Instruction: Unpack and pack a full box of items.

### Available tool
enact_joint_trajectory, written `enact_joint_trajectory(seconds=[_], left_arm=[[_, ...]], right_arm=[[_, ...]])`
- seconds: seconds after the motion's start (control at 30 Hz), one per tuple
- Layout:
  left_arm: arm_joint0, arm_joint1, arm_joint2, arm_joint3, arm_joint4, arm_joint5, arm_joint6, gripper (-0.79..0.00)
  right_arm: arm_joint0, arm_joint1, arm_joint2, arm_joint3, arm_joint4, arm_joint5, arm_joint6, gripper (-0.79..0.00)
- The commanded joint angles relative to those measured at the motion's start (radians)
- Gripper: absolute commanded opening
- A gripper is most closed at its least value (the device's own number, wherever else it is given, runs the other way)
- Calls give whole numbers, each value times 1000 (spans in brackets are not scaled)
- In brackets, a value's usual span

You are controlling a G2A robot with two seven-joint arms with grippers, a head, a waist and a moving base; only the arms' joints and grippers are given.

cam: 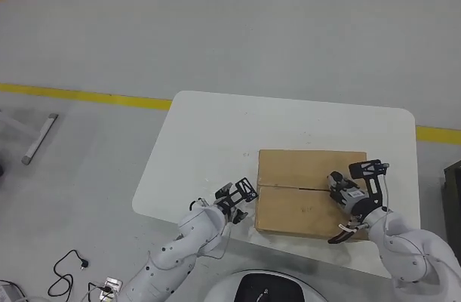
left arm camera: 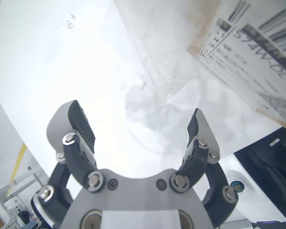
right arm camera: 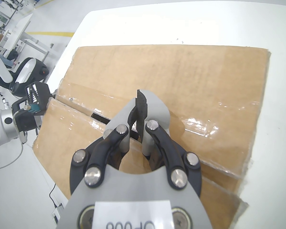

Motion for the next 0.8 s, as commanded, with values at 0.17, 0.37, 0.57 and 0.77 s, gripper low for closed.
enact_joint_trajectory(seconds=[0.17, 0.37, 0.57, 0.77], left_arm=[[-55, -13, 39, 91, 31, 66, 49, -785], [-56, -19, 40, 89, 73, 151, 86, -785], [-19, -19, -4, 44, 92, 251, 107, -785], [7, -20, -28, 14, 106, 273, 119, -785]], right_arm=[[-1, -1, 7, 0, 0, 2, 7, -785], [-1, -1, 10, 4, -6, 0, 14, -785], [4, -3, 8, 13, -7, -2, 15, -785], [3, -5, 5, 18, -6, -6, 13, -785]])
